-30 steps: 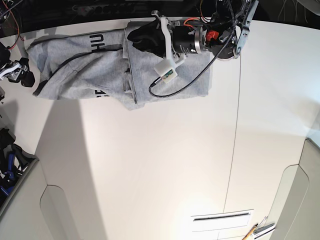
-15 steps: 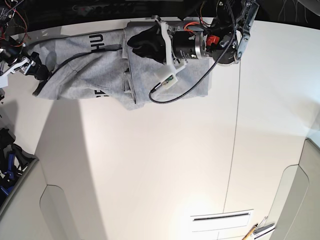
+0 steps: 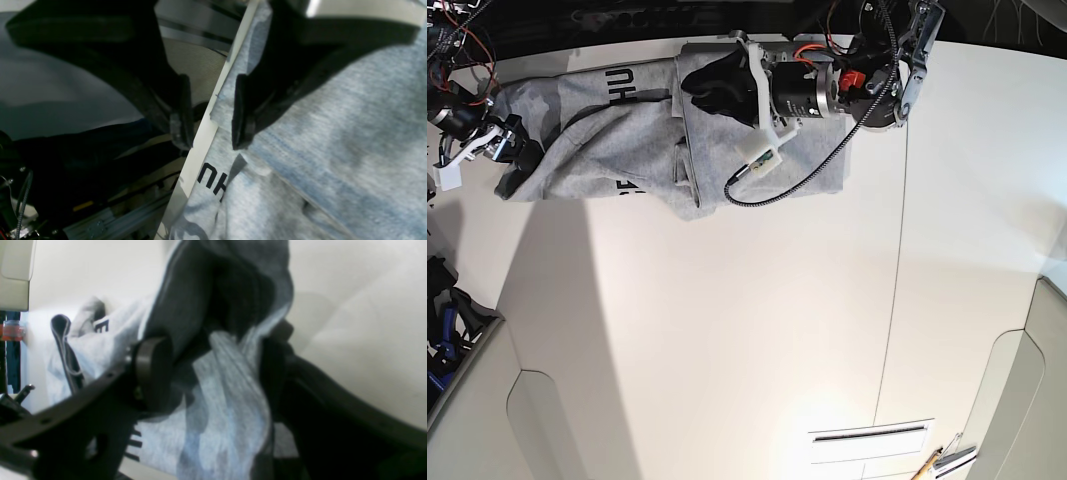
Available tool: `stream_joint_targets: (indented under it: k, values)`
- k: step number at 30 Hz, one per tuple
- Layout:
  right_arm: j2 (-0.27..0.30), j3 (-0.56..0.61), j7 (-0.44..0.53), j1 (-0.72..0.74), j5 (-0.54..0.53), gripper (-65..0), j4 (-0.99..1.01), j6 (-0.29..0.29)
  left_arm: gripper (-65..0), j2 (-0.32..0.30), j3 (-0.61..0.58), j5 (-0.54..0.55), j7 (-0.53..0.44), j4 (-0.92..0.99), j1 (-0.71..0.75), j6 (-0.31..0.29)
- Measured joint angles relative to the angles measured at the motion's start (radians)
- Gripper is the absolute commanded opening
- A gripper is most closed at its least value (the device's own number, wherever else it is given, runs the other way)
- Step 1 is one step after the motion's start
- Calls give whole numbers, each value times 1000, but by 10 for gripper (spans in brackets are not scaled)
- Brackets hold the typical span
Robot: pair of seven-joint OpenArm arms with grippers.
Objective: Fold the T-shirt properly
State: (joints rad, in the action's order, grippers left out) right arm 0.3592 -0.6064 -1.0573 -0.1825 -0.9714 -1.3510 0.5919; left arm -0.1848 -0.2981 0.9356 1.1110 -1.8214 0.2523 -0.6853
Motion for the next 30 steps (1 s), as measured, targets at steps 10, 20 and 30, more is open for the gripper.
stream_joint_targets:
  k: [10,20,30]
  values:
    - [-14,1,-47,1,19,-650,3,-8,-424,0,181,7,2,0,0,0]
    - [-16,2,-130,0,-42,-650,-143,-10,-650,3,443,-151,8,0,11,4]
    - [-128,12,-258,-4,-182,-650,-370,-5,-650,-5,627,-388,0,20,14,72]
